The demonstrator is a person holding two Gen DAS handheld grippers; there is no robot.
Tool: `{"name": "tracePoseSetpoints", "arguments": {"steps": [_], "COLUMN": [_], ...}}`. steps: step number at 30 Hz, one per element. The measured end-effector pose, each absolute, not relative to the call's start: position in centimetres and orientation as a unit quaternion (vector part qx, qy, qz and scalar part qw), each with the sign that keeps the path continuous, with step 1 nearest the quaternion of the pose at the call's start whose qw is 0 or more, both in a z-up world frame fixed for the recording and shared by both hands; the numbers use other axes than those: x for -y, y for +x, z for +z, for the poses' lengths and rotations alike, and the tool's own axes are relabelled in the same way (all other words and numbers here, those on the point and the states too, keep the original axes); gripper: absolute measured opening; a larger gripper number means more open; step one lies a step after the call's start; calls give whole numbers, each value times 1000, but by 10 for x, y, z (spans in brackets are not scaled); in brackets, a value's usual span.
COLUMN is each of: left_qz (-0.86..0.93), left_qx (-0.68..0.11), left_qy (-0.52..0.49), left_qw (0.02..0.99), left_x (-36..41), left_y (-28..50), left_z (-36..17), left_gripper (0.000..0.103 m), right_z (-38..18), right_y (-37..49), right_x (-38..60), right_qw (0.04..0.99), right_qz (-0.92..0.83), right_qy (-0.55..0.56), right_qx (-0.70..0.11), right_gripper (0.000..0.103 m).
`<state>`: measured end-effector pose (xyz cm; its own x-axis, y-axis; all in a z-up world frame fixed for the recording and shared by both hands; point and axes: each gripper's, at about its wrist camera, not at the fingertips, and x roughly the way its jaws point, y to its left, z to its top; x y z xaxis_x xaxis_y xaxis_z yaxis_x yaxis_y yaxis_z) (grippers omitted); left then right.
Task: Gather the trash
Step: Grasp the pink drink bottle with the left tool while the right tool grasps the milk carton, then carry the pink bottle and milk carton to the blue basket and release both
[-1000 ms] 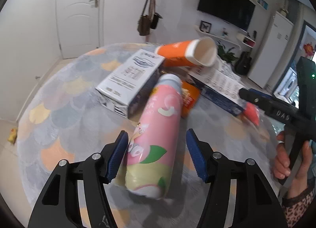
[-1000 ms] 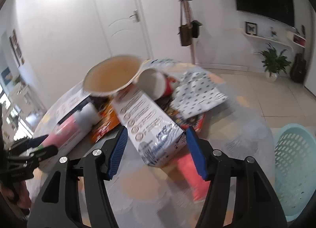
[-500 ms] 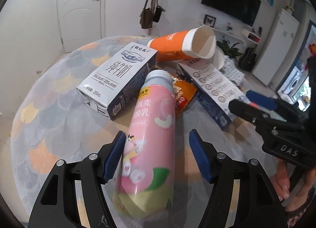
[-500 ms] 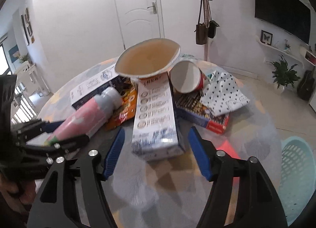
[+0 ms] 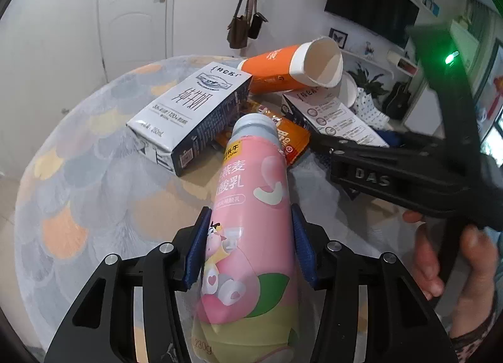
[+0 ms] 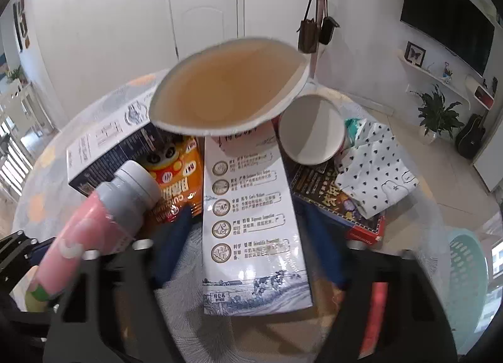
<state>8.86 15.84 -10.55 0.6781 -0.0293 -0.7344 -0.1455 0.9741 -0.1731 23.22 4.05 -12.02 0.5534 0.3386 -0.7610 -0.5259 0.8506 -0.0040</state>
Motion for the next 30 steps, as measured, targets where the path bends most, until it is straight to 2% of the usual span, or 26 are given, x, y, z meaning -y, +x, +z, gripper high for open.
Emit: {"name": "tracePoseSetpoints", "arguments": {"steps": [4,15,25,27,30], "left_qz": [32,3,3,-3,-2], "left_qx": [-390,-358,-420,-423,-422], "left_qy": [-120,-143,-112,-114,-117], "left_qw": [912,923,901,899,899], "left_x": [-158,-145,-131,-131,-133], "left_y": [83,63,71,73,75], "left_z": [-100,-80,-102,-105,-105], "left_gripper": [47,47,47,50,59], "right_z": [-120,-115,-130,-132,-134], "right_y": [223,158,142,143,149], "right_x": [-36,49,56,54,48], "right_qw": [873,844,841,841,843], "right_qz": [258,296,274,271,267], "right_qy": [-121,-46,-75,-73,-76], "right_qx": [-397,-445,-461,-462,-462], "right_gripper": [51,51,53,58,60]}}
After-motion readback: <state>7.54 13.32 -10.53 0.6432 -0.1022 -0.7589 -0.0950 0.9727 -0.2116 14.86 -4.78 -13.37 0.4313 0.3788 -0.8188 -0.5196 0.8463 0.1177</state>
